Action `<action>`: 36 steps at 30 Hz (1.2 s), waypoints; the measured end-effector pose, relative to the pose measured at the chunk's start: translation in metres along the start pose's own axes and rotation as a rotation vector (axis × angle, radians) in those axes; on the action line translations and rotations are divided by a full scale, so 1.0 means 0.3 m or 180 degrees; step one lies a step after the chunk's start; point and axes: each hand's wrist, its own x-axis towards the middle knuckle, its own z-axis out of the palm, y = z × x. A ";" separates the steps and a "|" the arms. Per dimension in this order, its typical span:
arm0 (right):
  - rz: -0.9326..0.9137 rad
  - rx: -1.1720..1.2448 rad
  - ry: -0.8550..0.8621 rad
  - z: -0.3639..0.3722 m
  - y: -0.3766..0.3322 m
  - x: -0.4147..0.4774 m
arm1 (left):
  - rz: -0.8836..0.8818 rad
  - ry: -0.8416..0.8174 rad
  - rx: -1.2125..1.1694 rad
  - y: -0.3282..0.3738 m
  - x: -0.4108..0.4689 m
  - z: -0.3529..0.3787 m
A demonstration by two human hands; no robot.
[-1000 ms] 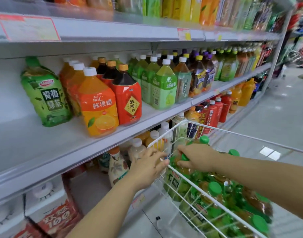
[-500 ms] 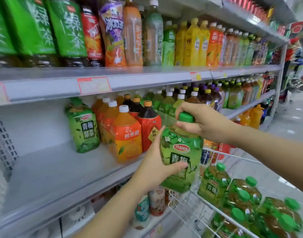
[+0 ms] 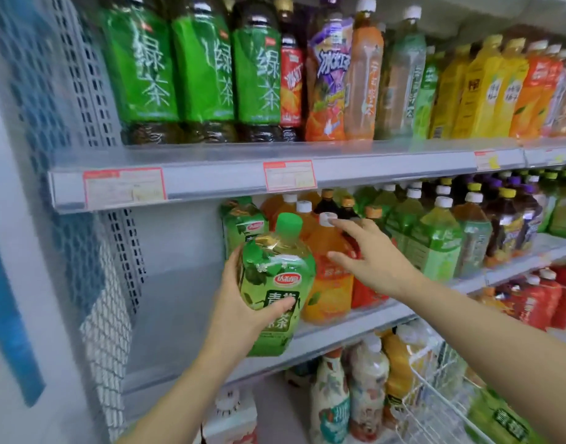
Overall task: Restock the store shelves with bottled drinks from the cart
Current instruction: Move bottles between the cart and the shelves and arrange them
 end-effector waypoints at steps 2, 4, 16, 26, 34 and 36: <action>0.0074 -0.0179 -0.0334 0.057 0.025 0.026 | -0.0020 0.0174 0.0069 -0.033 0.043 -0.004; -0.0029 -0.0368 -0.0326 0.097 0.036 0.034 | -0.0084 0.0344 0.0120 -0.056 0.088 0.008; -0.0168 -0.0861 -0.0155 0.090 0.038 0.022 | -0.0436 0.0635 0.0219 -0.236 0.253 0.082; -0.0175 -0.0960 -0.0308 0.078 0.024 0.013 | -0.1274 0.0421 0.1007 -0.213 0.300 0.084; 0.0314 -0.0922 -0.0125 -0.192 0.285 -0.223 | 0.1014 0.0593 0.0718 -0.002 0.052 0.270; 0.0993 -0.1180 -0.0692 -0.249 0.397 -0.315 | 0.1203 -0.0309 0.0607 0.002 0.005 0.389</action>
